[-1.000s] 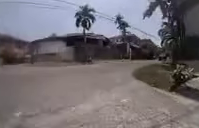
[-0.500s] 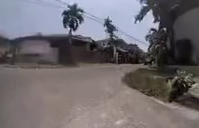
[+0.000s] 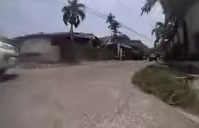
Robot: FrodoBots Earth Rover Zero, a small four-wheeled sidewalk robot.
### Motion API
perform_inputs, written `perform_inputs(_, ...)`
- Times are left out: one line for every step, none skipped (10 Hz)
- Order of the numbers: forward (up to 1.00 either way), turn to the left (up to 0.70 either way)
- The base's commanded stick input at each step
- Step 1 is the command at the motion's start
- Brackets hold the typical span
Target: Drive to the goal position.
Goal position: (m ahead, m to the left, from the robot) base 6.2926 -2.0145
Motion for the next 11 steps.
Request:
perform_inputs(1.00, 0.00)
perform_inputs(1.00, 0.00)
perform_inputs(1.00, 0.00)
perform_inputs(1.00, 0.00)
perform_inputs(1.00, 0.00)
perform_inputs(1.00, 0.00)
perform_inputs(1.00, 0.00)
perform_inputs(1.00, 0.00)
perform_inputs(1.00, 0.00)
perform_inputs(1.00, 0.00)
perform_inputs(1.00, 0.00)
